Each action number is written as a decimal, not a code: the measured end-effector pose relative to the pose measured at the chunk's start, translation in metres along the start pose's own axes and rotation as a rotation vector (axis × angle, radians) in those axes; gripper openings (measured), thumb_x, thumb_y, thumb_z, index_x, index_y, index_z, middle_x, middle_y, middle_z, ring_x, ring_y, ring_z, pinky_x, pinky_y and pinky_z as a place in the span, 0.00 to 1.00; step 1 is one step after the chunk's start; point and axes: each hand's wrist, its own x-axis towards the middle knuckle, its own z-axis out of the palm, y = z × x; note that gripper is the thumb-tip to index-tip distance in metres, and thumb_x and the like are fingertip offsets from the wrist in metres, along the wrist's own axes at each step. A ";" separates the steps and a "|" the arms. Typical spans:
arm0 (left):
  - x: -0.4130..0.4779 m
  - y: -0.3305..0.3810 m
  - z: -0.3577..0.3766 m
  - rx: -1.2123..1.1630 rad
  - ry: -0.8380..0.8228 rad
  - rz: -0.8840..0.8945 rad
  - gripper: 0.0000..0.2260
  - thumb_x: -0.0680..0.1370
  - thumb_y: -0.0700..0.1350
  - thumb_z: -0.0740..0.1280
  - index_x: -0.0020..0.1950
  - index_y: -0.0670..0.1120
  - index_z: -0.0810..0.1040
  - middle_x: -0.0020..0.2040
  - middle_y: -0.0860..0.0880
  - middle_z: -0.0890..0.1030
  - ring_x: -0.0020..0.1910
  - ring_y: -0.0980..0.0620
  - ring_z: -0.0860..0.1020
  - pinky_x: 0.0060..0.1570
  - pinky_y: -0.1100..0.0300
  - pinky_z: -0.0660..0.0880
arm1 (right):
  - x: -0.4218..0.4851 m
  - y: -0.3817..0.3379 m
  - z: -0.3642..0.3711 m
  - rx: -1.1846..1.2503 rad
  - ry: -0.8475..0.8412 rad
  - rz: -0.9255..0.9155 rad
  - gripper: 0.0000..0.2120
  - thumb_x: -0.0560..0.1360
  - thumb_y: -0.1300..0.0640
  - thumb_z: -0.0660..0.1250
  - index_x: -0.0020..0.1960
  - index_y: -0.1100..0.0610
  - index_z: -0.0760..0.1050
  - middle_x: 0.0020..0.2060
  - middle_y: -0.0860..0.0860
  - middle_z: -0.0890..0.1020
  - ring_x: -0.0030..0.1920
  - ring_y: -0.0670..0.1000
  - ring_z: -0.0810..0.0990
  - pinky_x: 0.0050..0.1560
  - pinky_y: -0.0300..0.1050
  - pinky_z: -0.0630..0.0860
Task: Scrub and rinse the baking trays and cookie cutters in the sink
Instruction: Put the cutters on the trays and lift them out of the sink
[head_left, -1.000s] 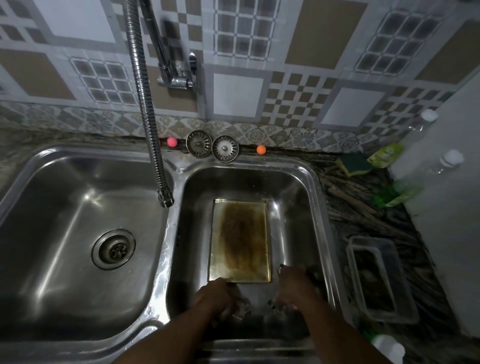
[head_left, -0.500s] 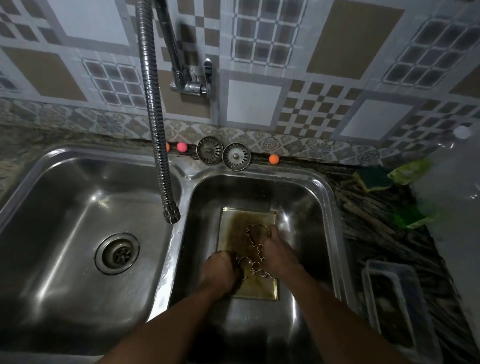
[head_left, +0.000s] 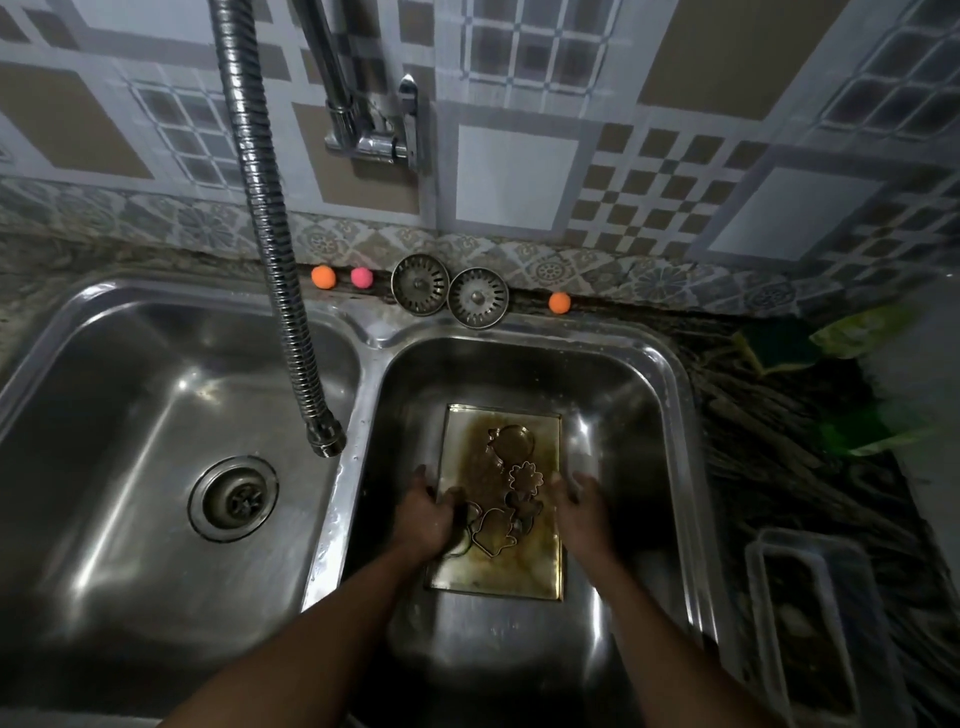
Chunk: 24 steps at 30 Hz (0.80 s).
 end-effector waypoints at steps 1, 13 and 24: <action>0.001 -0.002 0.002 -0.008 -0.037 0.013 0.30 0.80 0.49 0.66 0.78 0.47 0.58 0.71 0.42 0.71 0.54 0.47 0.79 0.49 0.63 0.79 | -0.001 0.002 0.000 0.000 -0.050 0.048 0.29 0.77 0.40 0.61 0.70 0.58 0.68 0.63 0.57 0.76 0.61 0.57 0.76 0.50 0.43 0.71; 0.008 -0.036 0.015 0.161 -0.066 0.108 0.74 0.42 0.60 0.84 0.80 0.53 0.45 0.76 0.47 0.61 0.75 0.47 0.59 0.71 0.54 0.64 | 0.006 0.025 0.024 -0.011 -0.011 0.063 0.44 0.53 0.22 0.70 0.60 0.46 0.73 0.55 0.46 0.80 0.56 0.50 0.79 0.54 0.47 0.77; -0.004 -0.021 0.014 -0.058 -0.007 0.369 0.61 0.49 0.60 0.84 0.77 0.61 0.57 0.64 0.55 0.64 0.65 0.58 0.61 0.63 0.63 0.63 | -0.023 0.001 0.013 -0.017 0.097 0.044 0.55 0.60 0.24 0.68 0.77 0.49 0.53 0.77 0.54 0.58 0.75 0.59 0.61 0.70 0.61 0.64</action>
